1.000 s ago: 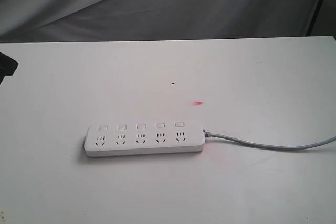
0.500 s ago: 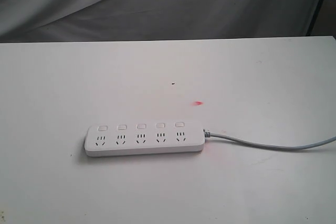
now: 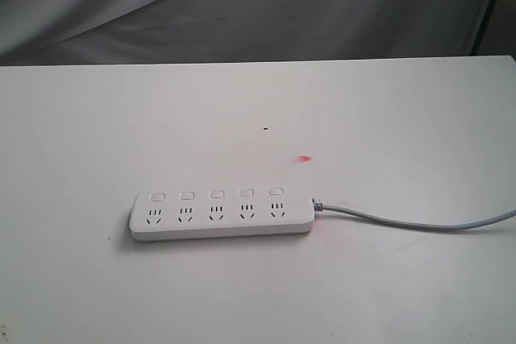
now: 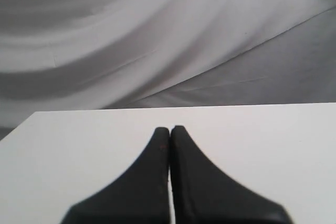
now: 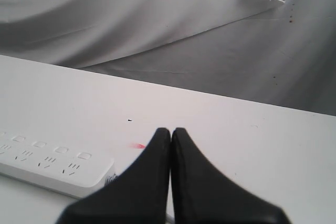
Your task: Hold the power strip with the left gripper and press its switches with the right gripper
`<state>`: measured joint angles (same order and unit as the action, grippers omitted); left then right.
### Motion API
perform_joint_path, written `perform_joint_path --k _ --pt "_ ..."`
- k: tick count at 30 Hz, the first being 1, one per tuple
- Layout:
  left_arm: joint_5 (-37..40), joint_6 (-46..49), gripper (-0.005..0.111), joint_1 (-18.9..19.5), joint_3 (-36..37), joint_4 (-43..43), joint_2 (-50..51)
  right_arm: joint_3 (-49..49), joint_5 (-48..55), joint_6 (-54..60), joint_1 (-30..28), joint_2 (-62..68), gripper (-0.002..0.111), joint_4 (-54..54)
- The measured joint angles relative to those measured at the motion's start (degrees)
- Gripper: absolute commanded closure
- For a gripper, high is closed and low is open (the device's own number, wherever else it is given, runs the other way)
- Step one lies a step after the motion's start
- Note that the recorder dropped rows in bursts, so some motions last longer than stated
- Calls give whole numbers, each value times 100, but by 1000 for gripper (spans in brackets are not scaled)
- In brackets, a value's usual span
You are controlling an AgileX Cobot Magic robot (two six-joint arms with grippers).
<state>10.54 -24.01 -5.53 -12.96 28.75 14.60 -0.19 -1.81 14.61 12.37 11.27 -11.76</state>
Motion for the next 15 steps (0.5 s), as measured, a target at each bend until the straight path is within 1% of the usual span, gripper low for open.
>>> perform_joint_path --k 3,7,11,15 --pt "-146 -91 106 147 399 10 -372 0 0 0 0 0 108 0" --pt "-180 -169 106 204 780 10 -877 0 0 0 0 0 108 0" --pt "-180 -249 106 204 1083 -85 -1142 0 0 0 0 0 108 0" --pt "-203 -285 106 215 1231 -196 -1218 0 0 0 0 0 108 0"
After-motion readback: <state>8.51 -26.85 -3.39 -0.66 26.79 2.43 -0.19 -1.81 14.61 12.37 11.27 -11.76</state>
